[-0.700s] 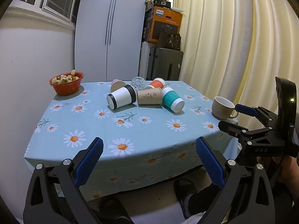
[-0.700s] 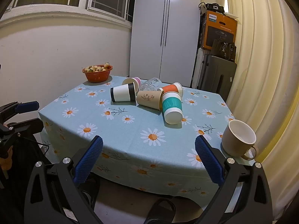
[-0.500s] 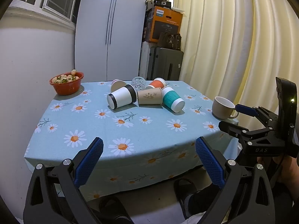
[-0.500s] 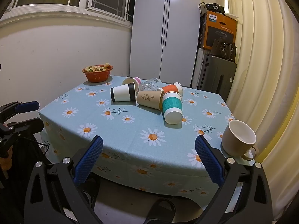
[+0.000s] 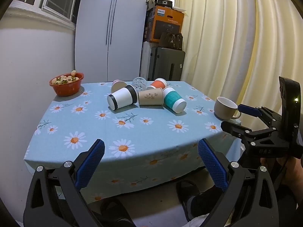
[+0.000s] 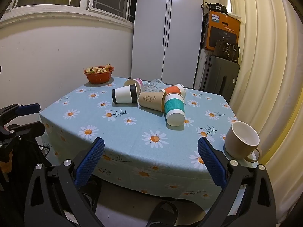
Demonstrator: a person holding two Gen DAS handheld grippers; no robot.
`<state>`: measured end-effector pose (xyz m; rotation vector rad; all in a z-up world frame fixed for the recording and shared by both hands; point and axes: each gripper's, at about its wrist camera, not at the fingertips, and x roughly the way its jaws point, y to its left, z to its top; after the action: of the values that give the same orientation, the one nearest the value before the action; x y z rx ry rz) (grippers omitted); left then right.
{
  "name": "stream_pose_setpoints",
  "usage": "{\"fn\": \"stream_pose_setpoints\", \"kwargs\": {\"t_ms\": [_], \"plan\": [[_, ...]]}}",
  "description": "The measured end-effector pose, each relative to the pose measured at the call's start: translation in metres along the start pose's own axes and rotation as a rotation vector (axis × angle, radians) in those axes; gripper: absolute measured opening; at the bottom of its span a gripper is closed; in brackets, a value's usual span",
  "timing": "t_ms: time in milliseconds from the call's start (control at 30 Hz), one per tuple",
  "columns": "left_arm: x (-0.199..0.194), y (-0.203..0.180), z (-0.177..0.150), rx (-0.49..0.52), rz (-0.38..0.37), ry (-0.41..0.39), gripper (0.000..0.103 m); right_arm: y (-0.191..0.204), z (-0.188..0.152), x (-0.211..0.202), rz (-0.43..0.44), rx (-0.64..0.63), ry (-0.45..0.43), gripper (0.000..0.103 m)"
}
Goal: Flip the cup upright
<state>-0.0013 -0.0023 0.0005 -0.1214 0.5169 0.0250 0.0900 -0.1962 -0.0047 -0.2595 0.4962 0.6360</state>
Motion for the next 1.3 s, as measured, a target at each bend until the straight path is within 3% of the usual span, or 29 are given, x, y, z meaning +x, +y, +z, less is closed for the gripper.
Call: {"fn": "stream_pose_setpoints", "kwargs": {"t_ms": [1300], "plan": [[0.0011, -0.0014, -0.0037, 0.003, 0.0, 0.009, 0.096, 0.0015, 0.0002, 0.0, 0.002, 0.002, -0.002, 0.098]]}}
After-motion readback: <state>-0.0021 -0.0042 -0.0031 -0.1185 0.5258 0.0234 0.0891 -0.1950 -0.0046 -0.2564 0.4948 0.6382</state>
